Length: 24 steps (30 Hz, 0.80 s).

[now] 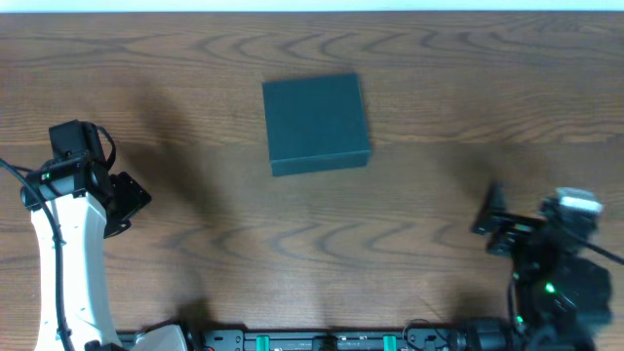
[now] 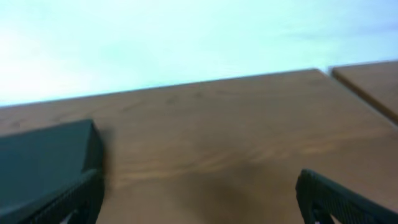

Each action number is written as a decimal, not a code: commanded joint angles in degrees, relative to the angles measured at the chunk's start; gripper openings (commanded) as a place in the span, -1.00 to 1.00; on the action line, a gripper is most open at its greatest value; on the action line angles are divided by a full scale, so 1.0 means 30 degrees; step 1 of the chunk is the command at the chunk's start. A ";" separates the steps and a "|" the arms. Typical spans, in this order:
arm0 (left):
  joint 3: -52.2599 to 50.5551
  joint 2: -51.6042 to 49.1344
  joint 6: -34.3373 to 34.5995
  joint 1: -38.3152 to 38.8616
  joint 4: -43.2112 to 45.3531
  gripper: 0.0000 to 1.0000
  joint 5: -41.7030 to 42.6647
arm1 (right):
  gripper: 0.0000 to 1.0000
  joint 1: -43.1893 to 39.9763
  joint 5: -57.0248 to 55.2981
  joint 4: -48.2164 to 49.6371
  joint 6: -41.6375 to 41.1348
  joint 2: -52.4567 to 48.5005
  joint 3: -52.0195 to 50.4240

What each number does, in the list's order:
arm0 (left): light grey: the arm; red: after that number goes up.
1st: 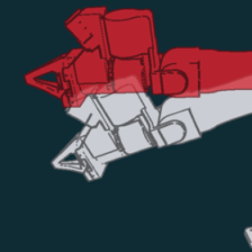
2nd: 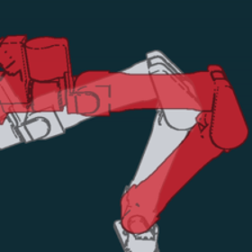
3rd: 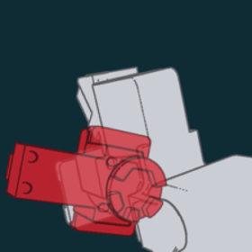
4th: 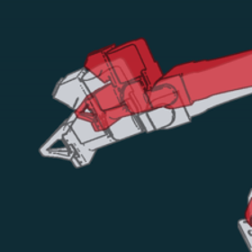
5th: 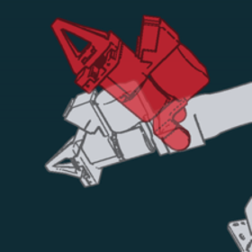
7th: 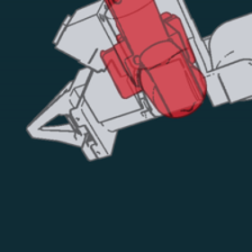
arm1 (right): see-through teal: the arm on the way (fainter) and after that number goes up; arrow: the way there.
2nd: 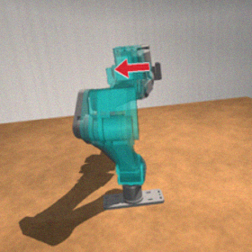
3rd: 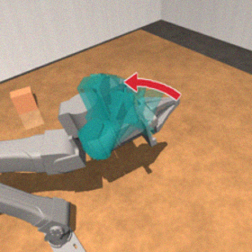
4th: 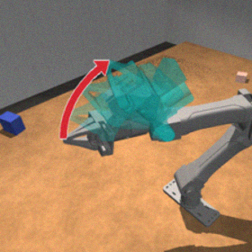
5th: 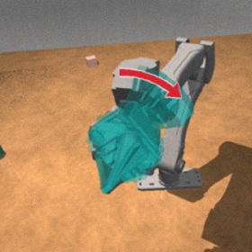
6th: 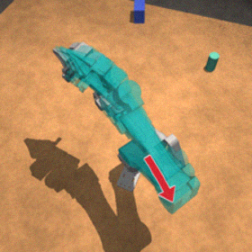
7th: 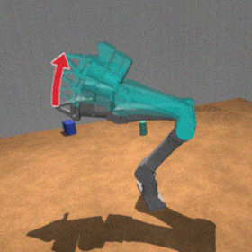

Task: Pack container

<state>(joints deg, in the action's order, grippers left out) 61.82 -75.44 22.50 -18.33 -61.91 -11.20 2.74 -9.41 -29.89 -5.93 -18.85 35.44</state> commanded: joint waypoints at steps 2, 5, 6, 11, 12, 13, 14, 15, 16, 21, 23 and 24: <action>0.0087 -0.0066 -0.0073 -0.0102 -0.0095 0.90 -0.0321 | 0.98 -0.0160 0.2157 0.3009 0.1421 0.0248 -0.3031; 0.0087 -0.0066 -0.0073 -0.0102 -0.0095 0.90 -0.0321 | 0.99 -0.0153 0.2149 0.5005 0.1158 0.0976 -0.4721; 0.0087 -0.0066 -0.0073 -0.0102 -0.0095 0.90 -0.0321 | 0.98 -0.0153 0.2149 0.5326 0.0911 0.1406 -0.5238; 0.0087 -0.0066 -0.0073 -0.0102 -0.0095 0.91 -0.0321 | 0.98 -0.0153 0.2149 0.5472 0.0495 0.3636 -0.6958; 0.0087 -0.0066 -0.0073 -0.0102 -0.0095 0.90 -0.0321 | 0.98 -0.0153 0.2149 0.5472 0.0503 0.4116 -0.7242; 0.0087 -0.0066 -0.0073 -0.0102 -0.0095 0.90 -0.0321 | 0.98 -0.0160 0.2142 0.5464 0.0503 0.4481 -0.7461; 0.0087 -0.0066 -0.0073 -0.0102 -0.0095 0.90 -0.0321 | 0.99 -0.0160 0.2149 0.5464 0.0503 0.4867 -0.7708; 0.0087 -0.0066 -0.0073 -0.0102 -0.0095 0.91 -0.0321 | 0.98 -0.0160 0.2149 0.5464 0.0503 0.5202 -0.7970; 0.0087 -0.0066 -0.0073 -0.0102 -0.0095 0.91 -0.0321 | 0.99 -0.0153 0.2157 0.5472 0.0495 0.5501 -0.8218; 0.0087 -0.0066 -0.0073 -0.0102 -0.0095 0.90 -0.0321 | 0.98 -0.0138 0.2157 0.6054 0.0255 0.6186 -0.9406; 0.0087 -0.0066 -0.0073 -0.0102 -0.0095 0.91 -0.0321 | 0.99 -0.0138 0.2157 0.6768 0.0044 0.6186 -0.9974; 0.0087 -0.0066 -0.0073 -0.0102 -0.0095 0.91 -0.0321 | 0.98 -0.0138 0.2157 0.7359 0.0007 0.6193 -1.0324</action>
<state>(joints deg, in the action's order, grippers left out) 61.82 -75.44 22.48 -18.33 -61.91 -11.18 2.68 -3.38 -9.72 -4.47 -0.86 6.44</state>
